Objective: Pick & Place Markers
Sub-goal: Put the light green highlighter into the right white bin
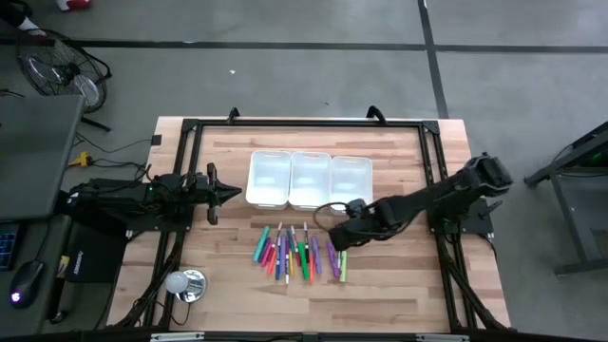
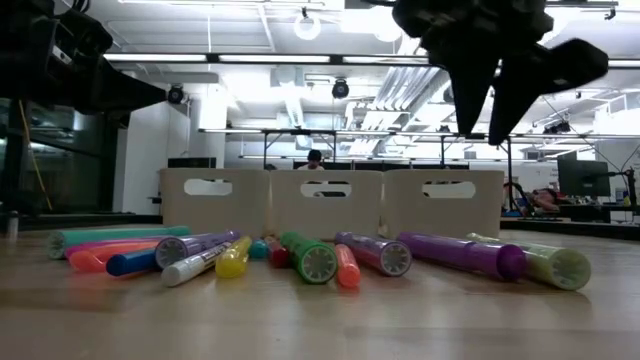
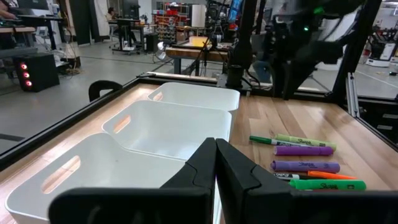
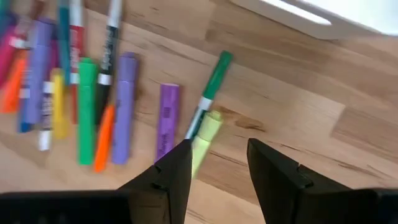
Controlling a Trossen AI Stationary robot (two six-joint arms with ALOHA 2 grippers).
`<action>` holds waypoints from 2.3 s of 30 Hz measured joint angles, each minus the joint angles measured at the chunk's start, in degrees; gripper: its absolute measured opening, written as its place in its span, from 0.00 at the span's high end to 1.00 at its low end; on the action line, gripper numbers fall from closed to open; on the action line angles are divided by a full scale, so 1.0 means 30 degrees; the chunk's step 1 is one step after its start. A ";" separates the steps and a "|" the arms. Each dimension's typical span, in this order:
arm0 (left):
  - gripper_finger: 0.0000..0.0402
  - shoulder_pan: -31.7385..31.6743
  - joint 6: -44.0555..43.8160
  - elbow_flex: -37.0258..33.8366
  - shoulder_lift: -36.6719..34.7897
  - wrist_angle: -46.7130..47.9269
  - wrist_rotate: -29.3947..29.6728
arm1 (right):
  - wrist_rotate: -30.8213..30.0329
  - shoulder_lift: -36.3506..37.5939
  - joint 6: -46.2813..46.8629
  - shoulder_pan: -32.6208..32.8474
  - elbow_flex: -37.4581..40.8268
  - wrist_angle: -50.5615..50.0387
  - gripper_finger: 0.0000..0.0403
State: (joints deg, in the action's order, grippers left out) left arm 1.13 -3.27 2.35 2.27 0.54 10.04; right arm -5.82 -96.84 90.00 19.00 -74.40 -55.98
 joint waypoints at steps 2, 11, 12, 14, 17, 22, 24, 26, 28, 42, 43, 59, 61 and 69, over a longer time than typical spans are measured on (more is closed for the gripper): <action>0.98 0.0000 0.0001 -0.0006 -0.0003 0.0006 0.0000 | 0.0315 -0.1111 0.0233 0.0000 -0.1315 -0.1272 0.64; 0.98 0.0000 0.0000 -0.0007 0.0004 0.0000 0.0005 | 0.2958 -0.4562 0.3382 0.0938 -0.3850 -0.2038 0.64; 0.98 0.0000 0.0000 -0.0007 -0.0002 0.0000 0.0000 | 0.3174 -0.4735 0.3794 0.1048 -0.3828 -0.1938 0.64; 0.98 0.0000 0.0003 -0.0004 -0.0004 0.0007 0.0003 | 0.3448 -0.4959 0.4580 0.1215 -0.3662 -0.1566 0.64; 0.98 0.0000 0.0002 -0.0002 -0.0004 0.0005 0.0000 | 0.3431 -0.5231 0.5096 0.1224 -0.3646 -0.0918 0.64; 0.98 0.0000 0.0000 0.0000 0.0003 0.0000 0.0000 | 0.2553 -0.5260 0.5325 0.1208 -0.3646 -0.0539 0.64; 0.98 0.0000 0.0000 -0.0003 -0.0001 0.0004 0.0003 | 0.2547 -0.5260 0.5497 0.1166 -0.3646 -0.0688 0.64; 0.98 0.0000 0.0000 0.0000 -0.0001 0.0002 0.0005 | 0.2471 -0.5418 0.5498 0.1153 -0.3646 -0.0692 0.64; 0.98 0.0000 0.0000 0.0000 -0.0004 0.0000 0.0007 | 0.2603 -0.5707 0.5496 0.1127 -0.3646 -0.0663 0.64; 0.98 0.0000 0.0000 0.0000 -0.0003 0.0000 0.0007 | 0.3286 -0.6991 0.5483 0.1049 -0.3646 -0.0156 0.64; 0.98 0.0000 0.0000 0.0000 0.0004 0.0000 0.0001 | 0.3355 -0.7056 0.5484 0.1048 -0.3646 -0.0180 0.64; 0.98 0.0000 0.0000 -0.0002 0.0001 0.0000 0.0007 | 0.3319 -0.7256 0.5418 0.1322 -0.3646 -0.1328 0.64; 0.98 0.0000 0.0006 -0.0001 -0.0004 0.0000 0.0007 | 0.3275 -0.7351 0.5418 0.1343 -0.3646 -0.1328 0.64; 0.98 0.0000 0.0001 -0.0006 -0.0004 0.0000 0.0006 | 0.3388 -0.7683 0.5906 0.1527 -0.3646 -0.1048 0.64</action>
State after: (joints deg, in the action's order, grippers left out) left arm 1.13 -3.27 2.33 2.26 0.54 10.06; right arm 4.35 -119.89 107.72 23.59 -85.34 -59.12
